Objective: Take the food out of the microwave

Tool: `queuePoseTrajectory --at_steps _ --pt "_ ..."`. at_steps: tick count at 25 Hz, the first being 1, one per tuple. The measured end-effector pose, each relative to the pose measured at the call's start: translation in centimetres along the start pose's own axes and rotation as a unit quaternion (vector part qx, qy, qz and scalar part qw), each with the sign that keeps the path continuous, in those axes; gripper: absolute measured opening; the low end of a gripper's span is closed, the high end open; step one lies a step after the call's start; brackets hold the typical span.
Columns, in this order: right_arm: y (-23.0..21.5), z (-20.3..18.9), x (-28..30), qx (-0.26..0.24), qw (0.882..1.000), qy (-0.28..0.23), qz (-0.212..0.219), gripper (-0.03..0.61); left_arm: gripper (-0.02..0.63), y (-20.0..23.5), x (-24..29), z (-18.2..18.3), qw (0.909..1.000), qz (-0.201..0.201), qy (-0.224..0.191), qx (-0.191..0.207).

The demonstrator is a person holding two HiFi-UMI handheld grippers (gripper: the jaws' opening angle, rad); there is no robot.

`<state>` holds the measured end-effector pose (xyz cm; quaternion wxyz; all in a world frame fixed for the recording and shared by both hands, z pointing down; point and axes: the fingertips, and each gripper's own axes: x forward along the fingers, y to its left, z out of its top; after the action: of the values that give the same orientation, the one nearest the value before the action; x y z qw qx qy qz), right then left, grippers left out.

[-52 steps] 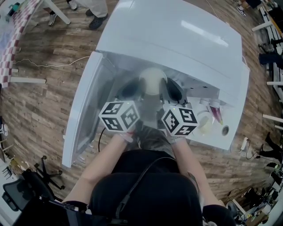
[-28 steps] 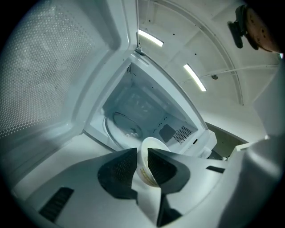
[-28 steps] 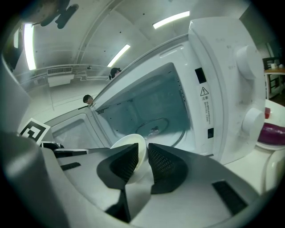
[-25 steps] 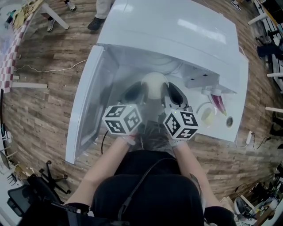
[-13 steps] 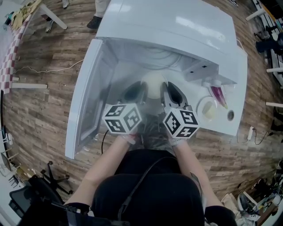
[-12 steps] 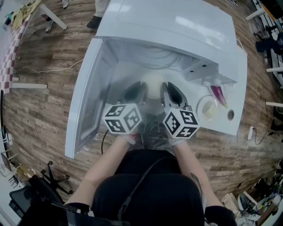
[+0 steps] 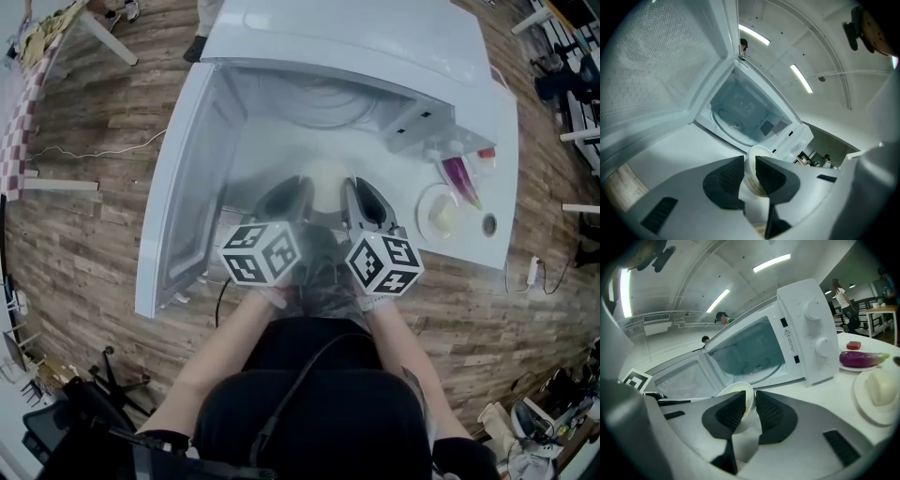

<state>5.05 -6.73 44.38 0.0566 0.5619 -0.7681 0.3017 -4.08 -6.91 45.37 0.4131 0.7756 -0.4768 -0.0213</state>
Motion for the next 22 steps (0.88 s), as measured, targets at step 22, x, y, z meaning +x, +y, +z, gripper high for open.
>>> queuePoseTrajectory --at_steps 22 --pt "-5.4 -1.4 -5.6 0.028 0.998 0.006 -0.047 0.084 0.083 -4.8 1.2 -5.7 0.9984 -0.022 0.052 0.007"
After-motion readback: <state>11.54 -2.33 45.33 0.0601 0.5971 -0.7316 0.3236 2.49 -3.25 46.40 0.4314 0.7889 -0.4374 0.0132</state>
